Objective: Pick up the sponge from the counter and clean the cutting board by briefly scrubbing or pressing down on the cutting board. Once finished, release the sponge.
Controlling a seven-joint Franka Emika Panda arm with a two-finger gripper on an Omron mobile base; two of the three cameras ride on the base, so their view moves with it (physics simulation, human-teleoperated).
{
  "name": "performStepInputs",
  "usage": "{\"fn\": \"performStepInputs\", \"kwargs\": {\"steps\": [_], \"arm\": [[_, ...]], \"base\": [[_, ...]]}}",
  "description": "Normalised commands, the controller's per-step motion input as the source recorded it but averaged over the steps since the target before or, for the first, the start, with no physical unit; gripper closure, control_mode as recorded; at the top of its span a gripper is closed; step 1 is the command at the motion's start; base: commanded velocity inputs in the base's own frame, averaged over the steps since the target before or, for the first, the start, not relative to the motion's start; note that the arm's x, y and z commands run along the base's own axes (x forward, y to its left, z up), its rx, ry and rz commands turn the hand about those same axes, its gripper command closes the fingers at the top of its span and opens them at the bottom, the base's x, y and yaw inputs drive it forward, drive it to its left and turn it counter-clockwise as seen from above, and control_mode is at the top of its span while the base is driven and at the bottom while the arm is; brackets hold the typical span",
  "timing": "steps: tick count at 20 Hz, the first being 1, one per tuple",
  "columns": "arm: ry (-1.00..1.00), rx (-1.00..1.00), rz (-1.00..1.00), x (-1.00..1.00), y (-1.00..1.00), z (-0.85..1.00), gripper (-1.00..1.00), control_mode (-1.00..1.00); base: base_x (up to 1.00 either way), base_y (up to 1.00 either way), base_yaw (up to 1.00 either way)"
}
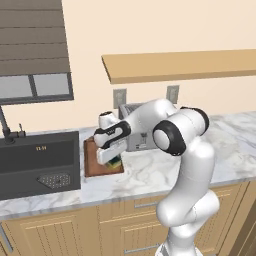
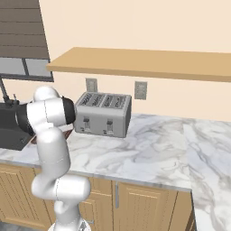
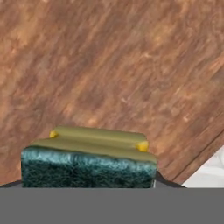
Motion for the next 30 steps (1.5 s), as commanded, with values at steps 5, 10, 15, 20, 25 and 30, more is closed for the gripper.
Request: {"fn": "performStepInputs", "kwargs": {"steps": [5, 10, 15, 20, 25, 30], "arm": [[0.0, 0.03, -0.07, 0.92, 0.0, 0.0, 1.0, -1.0], [0.0, 0.0, -0.08, 0.85, 0.02, 0.0, 1.0, -1.0], [0.0, 0.0, -0.13, 0.81, 0.05, 0.0, 1.0, -1.0], [0.0, 0.0, -0.13, 0.79, 0.07, -0.02, 1.0, -1.0], [0.0, 0.0, -0.1, 0.4, 0.14, -0.1, 1.0, -1.0], [-0.03, 0.0, 0.0, -0.15, 0.37, -0.3, 1.0, -1.0]], "base": [[0.0, 0.0, 0.0], [0.0, 0.0, 0.0], [0.0, 0.0, 0.0], [0.0, 0.0, 0.0], [0.0, 0.0, 0.0], [0.0, 0.0, 0.0]]}}
